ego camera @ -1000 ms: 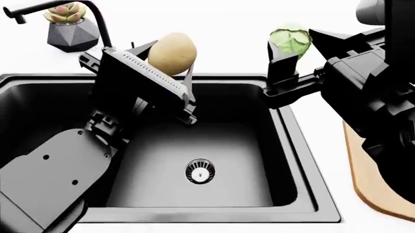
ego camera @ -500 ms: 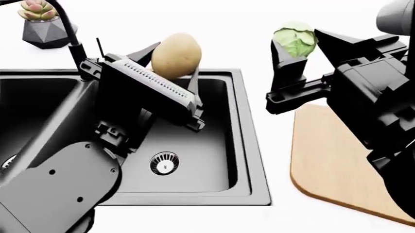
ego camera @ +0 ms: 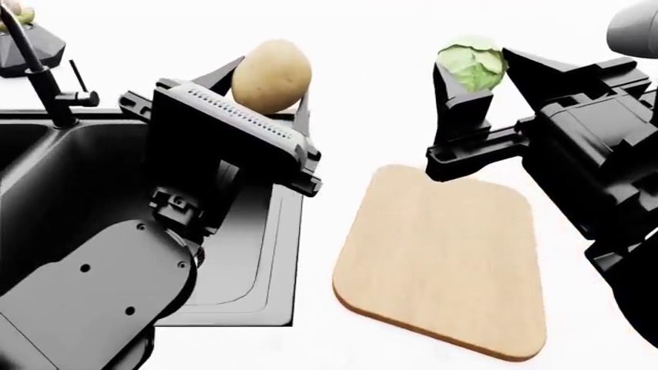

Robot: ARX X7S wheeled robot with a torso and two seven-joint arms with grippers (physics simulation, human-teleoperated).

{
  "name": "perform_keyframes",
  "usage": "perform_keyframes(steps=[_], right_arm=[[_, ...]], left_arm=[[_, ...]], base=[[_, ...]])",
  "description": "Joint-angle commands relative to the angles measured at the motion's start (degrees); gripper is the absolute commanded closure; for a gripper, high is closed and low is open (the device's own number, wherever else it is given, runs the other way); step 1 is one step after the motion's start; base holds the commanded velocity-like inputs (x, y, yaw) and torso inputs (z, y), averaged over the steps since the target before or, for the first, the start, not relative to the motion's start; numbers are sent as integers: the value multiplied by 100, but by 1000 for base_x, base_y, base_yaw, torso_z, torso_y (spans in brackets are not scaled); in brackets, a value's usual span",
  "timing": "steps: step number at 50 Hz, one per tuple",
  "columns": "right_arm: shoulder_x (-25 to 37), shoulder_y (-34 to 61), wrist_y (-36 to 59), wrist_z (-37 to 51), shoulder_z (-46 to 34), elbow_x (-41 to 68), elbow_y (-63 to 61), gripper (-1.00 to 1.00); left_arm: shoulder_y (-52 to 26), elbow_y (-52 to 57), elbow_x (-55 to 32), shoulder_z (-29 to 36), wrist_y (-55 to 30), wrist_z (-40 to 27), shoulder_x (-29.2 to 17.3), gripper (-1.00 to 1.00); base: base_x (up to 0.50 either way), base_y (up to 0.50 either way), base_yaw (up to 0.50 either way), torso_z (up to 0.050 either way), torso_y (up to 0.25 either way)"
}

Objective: Pick the vegetables from the sink and place them on the cutting board.

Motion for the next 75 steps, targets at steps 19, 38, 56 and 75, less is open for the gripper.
perform_keyframes(steps=[19,38,56,75], right_arm=[[-139,-7,52,-125,-62,-144,110,100],[-589,-200,462,-325,-799,-163,1214,100],[-747,-600,425,-591,-1043,-235,1664,100],[-844,-953,323,-897,-1125,-40,2184,100]], left_arm=[[73,-9,-298,-182,-133,-176,70,100],[94,22,-726,-499,-316,-207,118,100],[87,-3,-616,-400,-264,-261,84,100],[123,-56,-597,-345,-187,-265,79,100]], base=[[0,-398,0,0,1],[0,0,0,1,1],[0,0,0,0,1],[0,0,0,1,1]])
